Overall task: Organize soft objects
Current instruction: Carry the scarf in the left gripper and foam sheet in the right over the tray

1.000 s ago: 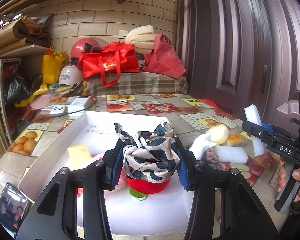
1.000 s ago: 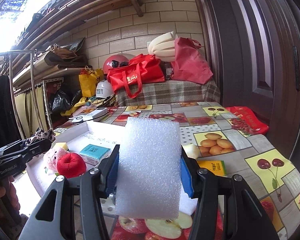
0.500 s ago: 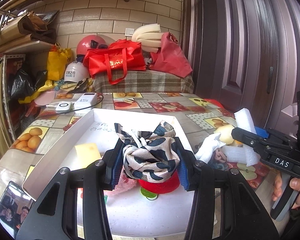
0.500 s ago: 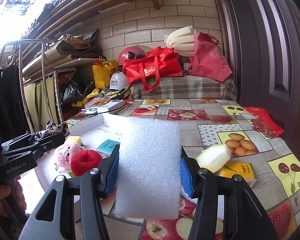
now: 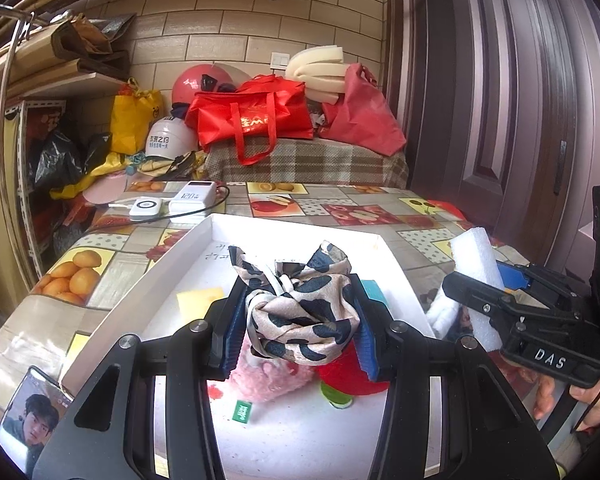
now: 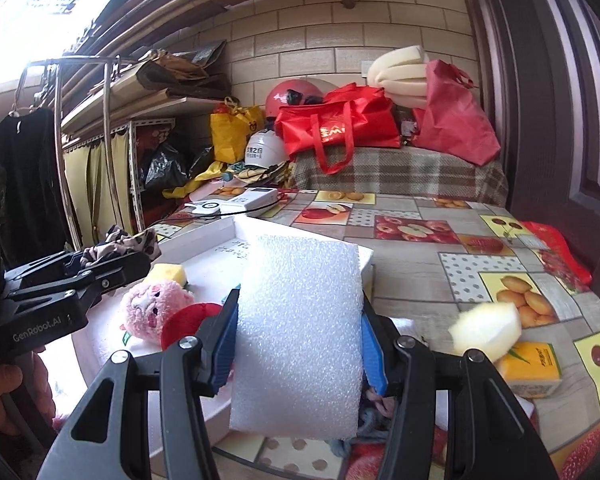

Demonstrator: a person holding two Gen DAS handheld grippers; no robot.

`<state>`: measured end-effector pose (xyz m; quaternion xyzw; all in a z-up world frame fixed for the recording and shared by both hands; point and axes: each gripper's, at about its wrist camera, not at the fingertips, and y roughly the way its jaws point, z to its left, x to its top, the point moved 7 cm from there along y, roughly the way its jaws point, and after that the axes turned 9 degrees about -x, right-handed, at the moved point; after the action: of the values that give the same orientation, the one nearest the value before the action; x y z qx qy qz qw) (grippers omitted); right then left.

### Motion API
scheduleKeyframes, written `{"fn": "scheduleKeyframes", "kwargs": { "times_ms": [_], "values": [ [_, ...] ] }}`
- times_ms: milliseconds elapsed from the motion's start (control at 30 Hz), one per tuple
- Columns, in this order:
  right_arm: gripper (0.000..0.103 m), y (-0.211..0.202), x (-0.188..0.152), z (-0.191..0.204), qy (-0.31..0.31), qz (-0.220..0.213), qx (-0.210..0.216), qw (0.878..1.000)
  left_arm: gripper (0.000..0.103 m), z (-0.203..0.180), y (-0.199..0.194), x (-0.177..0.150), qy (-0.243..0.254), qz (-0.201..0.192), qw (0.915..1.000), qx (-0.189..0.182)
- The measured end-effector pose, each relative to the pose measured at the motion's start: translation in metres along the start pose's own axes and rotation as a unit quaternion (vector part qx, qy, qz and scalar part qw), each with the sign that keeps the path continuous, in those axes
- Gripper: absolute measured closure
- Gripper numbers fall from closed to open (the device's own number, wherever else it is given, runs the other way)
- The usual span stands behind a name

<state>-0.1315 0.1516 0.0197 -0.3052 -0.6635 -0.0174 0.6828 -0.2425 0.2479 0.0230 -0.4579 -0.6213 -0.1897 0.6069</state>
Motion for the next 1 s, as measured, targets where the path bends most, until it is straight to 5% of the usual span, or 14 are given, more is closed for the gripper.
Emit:
{"fn": "scheduleKeyframes", "kwargs": {
  "times_ms": [600,1000],
  "values": [
    [0.05,0.027,-0.002,0.047,-0.064,0.034,0.054,0.996,0.057,0.026,0.017,0.003,-0.019,0.021,0.9995,0.012],
    [0.05,0.074,0.0,0.05,-0.079,0.083,0.025,0.993,0.057,0.041,0.025,0.002,-0.039,0.032,0.9985,0.021]
  ]
}}
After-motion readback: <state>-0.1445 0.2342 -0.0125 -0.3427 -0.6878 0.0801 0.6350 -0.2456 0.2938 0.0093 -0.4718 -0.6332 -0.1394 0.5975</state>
